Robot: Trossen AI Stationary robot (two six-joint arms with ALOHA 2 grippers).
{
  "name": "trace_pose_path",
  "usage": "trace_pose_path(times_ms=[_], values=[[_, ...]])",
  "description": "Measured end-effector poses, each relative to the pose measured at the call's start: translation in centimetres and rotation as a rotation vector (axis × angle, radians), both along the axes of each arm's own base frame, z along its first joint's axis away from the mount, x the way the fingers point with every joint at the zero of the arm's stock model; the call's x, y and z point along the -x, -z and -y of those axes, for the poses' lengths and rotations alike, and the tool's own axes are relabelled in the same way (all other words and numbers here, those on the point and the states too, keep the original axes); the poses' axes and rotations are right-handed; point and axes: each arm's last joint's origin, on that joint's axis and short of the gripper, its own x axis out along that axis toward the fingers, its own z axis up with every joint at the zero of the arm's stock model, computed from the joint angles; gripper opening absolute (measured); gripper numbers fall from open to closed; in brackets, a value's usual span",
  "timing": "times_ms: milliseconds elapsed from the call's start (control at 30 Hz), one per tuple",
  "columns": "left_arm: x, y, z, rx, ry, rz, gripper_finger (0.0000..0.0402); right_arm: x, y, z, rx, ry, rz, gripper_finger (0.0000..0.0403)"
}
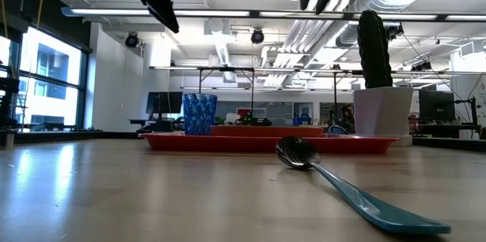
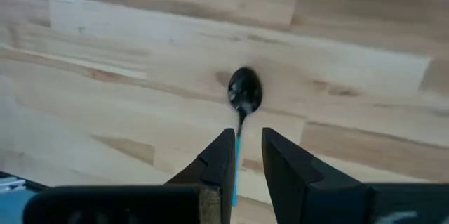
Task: Pick and place plate/cup/fork/spoon on tray
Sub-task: Put the blue spoon on the left side of the white orange fork
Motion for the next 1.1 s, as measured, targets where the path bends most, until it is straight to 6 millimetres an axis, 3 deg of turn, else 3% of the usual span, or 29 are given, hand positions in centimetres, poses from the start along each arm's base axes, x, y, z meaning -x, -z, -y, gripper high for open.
trace_pose_path(times_ms=[300,667,1100], values=[[0.0,0.0,0.0,-0.009,0.014,-0.004,0.0138,-2.0,3.5,-3.0,-0.028,-0.005,-0.004,0.0064],[0.0,0.0,0.0,-0.009,0.015,-0.004,0.0137,-3.9,8.1,-4.8,-0.083,-0.018,-0.074,0.0065],[0.0,0.0,0.0,-0.008,0.013,-0.003,0.0138,-4.4,10.9,-6.7,-0.083,0.001,-0.097,0.0127]])
